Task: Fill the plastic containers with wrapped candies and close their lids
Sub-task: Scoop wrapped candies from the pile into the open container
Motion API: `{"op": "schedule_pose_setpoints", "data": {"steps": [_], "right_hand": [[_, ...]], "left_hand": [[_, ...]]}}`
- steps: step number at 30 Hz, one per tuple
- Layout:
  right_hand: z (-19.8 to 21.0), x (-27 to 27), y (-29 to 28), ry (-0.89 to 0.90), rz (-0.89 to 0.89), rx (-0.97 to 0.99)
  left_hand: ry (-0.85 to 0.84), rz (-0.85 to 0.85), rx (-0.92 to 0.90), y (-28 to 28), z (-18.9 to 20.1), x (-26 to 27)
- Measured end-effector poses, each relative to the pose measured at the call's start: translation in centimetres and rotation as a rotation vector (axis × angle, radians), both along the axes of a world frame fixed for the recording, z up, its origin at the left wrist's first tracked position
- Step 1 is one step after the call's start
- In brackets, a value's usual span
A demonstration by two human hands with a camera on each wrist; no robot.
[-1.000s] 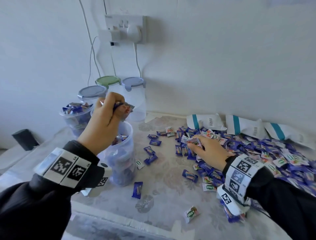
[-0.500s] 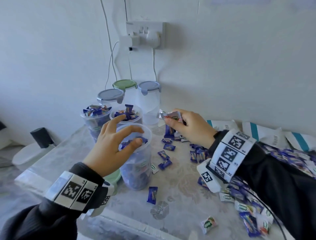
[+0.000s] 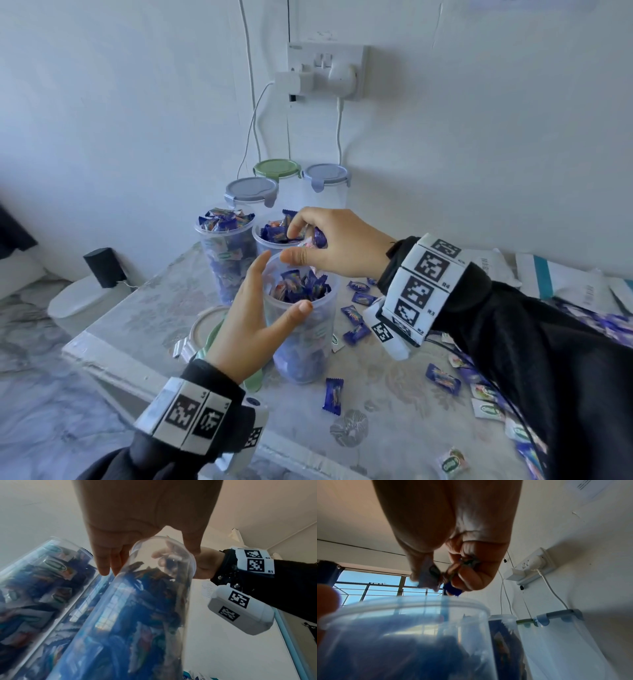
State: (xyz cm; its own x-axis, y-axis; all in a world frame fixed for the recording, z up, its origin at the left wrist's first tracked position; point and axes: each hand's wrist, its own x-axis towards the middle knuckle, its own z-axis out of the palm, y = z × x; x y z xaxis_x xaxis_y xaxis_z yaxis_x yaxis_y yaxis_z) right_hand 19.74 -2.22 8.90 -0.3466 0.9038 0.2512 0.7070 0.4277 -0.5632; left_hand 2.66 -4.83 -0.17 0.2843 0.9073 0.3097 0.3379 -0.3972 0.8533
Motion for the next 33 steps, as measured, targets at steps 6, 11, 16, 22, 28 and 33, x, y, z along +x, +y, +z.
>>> {"op": "schedule_pose_setpoints", "data": {"steps": [6, 11, 16, 22, 28, 33], "right_hand": [[-2.0, -1.0, -1.1, 0.269, 0.050, 0.050], [-4.2, -0.2, -2.8, 0.352, 0.109, -0.030], [-5.5, 2.7, -4.5, 0.431, 0.024, 0.071], [-8.3, 10.9, -7.5, 0.317, -0.238, 0.064], [-11.3, 20.9, -8.8, -0.036, -0.478, -0.103], [-13.6, 26.5, -7.2, -0.337, -0.521, -0.361]], "left_hand": [[-0.013, -0.005, 0.000, -0.1, 0.1, -0.1], [0.016, 0.036, 0.054, -0.1, -0.2, 0.0], [0.095, 0.123, 0.291, -0.8, 1.1, 0.9], [0.044, -0.164, 0.558, -3.9, 3.3, 5.9], [0.158, -0.455, -0.003, -3.7, 0.5, 14.9], [0.583, -0.414, -0.179, -0.8, -2.4, 21.7]]}}
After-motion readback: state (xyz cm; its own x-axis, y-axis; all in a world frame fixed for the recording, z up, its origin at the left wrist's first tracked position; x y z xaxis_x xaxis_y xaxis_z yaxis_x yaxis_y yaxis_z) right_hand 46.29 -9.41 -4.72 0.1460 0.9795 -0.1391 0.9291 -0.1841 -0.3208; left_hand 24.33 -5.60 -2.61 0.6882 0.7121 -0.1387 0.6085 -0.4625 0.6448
